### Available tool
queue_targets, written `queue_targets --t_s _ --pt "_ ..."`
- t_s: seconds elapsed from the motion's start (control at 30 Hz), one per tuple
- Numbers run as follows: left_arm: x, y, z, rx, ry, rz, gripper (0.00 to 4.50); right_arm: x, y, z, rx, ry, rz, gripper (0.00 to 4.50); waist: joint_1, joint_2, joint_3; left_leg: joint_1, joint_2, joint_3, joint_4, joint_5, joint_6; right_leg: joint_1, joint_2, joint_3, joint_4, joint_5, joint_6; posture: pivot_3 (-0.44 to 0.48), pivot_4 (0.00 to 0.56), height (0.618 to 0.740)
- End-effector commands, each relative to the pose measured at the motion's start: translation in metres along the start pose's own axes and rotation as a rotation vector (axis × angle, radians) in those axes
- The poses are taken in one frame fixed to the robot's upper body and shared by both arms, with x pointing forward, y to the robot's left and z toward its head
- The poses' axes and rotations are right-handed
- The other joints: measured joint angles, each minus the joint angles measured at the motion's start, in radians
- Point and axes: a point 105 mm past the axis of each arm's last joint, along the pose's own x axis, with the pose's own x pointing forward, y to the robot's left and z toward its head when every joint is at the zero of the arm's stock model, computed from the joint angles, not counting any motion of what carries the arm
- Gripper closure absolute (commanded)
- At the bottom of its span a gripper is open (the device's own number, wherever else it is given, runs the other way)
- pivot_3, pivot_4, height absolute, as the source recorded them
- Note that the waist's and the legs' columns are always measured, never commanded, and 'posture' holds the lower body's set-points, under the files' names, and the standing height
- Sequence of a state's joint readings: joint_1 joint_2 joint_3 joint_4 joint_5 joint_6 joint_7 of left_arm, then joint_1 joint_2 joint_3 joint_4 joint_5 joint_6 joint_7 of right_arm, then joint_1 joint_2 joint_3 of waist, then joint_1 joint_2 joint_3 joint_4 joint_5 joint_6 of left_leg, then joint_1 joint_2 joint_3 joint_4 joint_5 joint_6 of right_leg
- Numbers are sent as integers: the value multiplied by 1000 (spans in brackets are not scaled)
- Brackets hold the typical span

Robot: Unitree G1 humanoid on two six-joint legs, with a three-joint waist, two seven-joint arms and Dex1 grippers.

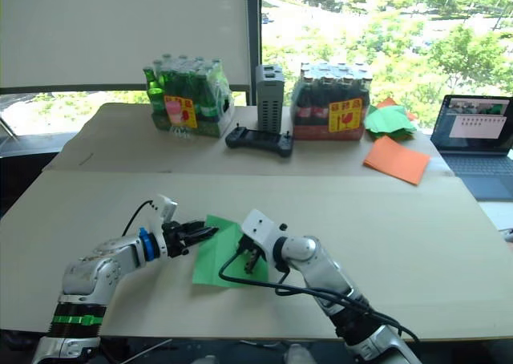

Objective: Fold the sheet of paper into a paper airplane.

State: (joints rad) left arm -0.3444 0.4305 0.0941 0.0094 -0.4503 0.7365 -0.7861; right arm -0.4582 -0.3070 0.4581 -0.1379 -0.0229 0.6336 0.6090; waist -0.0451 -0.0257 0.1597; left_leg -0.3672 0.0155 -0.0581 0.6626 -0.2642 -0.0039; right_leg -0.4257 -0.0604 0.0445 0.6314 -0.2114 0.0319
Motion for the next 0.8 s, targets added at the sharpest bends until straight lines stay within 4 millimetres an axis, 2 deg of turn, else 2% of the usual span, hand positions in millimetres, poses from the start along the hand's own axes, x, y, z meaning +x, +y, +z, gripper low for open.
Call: queue_targets --t_s 0.03,0.17,0.3,0.43,0.57,0.63,0.8 --pt "2 -6 18 77 -47 -36 3119 -1 -2 4 -6 -13 -12 4500 0 0 0 0 0 0 0 0 0 0 0 0 0 0 0 0 150 740" --pt "4 -3 21 134 -37 -27 4475 -2 -3 5 6 -16 -22 4500 1 0 0 0 0 0 0 0 0 0 0 0 0 0 0 0 150 740" --pt "8 1 31 242 -51 0 4492 -1 -4 5 19 -19 -33 4500 0 0 0 0 0 0 0 0 0 0 0 0 0 0 0 0 150 740" --pt "11 -8 35 391 -27 -59 4492 -1 -7 10 49 -40 -51 4500 0 0 0 0 0 0 0 0 0 0 0 0 0 0 0 0 150 740" --pt "12 -21 25 498 36 -166 4492 -1 -13 17 103 -76 -79 4500 2 0 0 -1 0 0 0 0 0 0 0 0 0 0 0 0 150 740" --pt "10 -24 14 549 94 -211 4492 -1 -17 19 125 -93 -96 4500 1 0 0 -1 0 0 0 0 0 0 0 0 -1 0 0 0 150 740" --pt "12 -18 3 623 135 -210 4492 -1 -23 24 142 -113 -112 4500 1 0 0 -1 0 0 0 0 0 0 0 0 -1 0 0 0 150 740"
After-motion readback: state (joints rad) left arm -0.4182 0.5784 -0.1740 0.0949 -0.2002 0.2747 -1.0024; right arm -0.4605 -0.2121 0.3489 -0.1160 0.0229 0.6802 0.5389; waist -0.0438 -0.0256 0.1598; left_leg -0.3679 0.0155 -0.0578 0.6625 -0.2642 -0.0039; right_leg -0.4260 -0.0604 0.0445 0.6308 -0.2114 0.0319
